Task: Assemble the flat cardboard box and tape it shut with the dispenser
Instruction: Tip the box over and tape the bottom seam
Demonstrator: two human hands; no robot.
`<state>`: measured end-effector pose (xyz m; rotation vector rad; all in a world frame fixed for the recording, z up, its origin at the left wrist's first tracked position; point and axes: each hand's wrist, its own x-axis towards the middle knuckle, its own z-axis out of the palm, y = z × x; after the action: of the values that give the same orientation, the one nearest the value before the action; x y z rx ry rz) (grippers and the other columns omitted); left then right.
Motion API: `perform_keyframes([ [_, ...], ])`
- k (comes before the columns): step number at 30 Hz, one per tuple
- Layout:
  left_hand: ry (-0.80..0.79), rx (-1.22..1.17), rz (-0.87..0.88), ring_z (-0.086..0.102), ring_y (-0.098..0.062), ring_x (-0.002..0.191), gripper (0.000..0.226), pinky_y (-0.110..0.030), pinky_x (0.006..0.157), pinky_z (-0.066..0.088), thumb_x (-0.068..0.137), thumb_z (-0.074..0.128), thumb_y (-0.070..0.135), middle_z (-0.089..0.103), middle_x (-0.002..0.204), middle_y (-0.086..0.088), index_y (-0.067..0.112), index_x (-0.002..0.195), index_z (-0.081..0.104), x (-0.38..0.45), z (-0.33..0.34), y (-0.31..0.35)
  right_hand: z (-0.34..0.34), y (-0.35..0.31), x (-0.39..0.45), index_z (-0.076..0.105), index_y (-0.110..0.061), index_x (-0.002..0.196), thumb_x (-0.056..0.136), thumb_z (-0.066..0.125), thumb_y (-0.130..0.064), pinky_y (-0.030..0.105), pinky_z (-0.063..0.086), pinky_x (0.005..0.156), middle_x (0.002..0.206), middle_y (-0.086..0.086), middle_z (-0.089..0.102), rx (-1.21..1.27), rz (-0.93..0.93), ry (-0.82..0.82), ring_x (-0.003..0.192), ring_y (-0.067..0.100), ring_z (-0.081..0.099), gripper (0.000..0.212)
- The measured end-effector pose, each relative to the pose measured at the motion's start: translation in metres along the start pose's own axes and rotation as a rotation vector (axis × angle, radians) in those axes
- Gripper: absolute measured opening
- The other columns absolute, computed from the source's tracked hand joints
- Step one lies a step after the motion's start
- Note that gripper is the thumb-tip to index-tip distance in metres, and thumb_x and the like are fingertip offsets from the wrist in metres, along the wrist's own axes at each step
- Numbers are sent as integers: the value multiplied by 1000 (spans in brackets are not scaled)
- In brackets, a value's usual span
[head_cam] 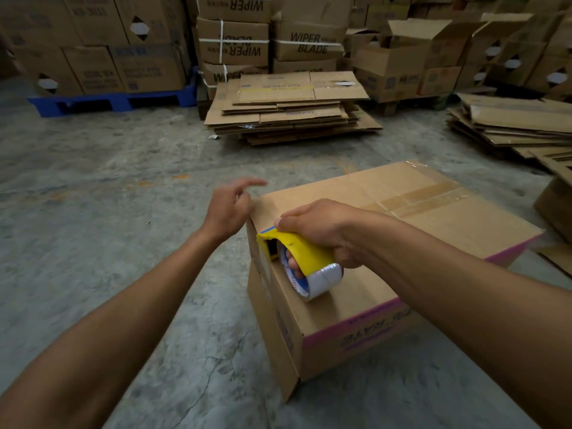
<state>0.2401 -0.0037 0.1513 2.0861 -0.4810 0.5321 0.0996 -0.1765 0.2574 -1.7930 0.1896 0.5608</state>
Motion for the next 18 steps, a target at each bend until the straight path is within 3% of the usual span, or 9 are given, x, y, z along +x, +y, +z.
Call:
perform_keyframes([
  [3,-438,203,220,39,-9,135,73,-30,116,24,67,31,0,52,142,-1,11,134,58,-19,-12,-5,3,-3,2,60,-4,88,101,47,-25,29,55,51,44,10,59,-10,58,-39,39,17,57,28],
  [5,-546,320,273,23,-8,143,81,-38,119,14,67,32,3,37,153,2,17,146,42,-22,-16,-15,6,-4,2,57,-4,77,101,45,-25,26,54,47,42,10,59,-1,78,-53,37,17,57,35],
  [7,-585,387,290,18,-7,145,77,-47,120,15,76,40,9,30,157,4,22,151,32,-21,-16,-20,8,-4,1,55,-5,75,102,43,-26,27,55,50,43,9,59,-3,67,-56,37,16,58,37],
  [10,-649,471,311,14,-9,148,77,-53,118,20,86,57,21,23,160,6,27,154,21,-15,-16,-25,11,-1,-5,57,-7,85,103,42,-24,29,56,51,48,10,60,6,14,-28,38,17,59,29],
  [13,-704,518,351,13,-11,149,81,-54,116,22,86,59,32,19,161,7,30,154,15,-13,-17,-25,11,9,-15,59,-4,109,103,41,-21,31,56,51,62,15,60,11,-22,-10,40,19,60,25],
  [15,-724,536,366,13,-13,149,81,-55,117,22,87,59,34,18,162,6,30,154,14,-14,-16,-21,10,18,-22,55,-1,122,102,43,-16,31,56,48,67,19,59,32,-38,7,41,22,60,28],
  [18,-745,626,305,12,-15,149,84,-54,118,16,88,62,30,14,162,6,28,155,11,-12,-15,-10,8,28,-30,49,-10,134,99,51,-12,33,56,42,69,21,60,88,-86,68,38,25,60,35],
])
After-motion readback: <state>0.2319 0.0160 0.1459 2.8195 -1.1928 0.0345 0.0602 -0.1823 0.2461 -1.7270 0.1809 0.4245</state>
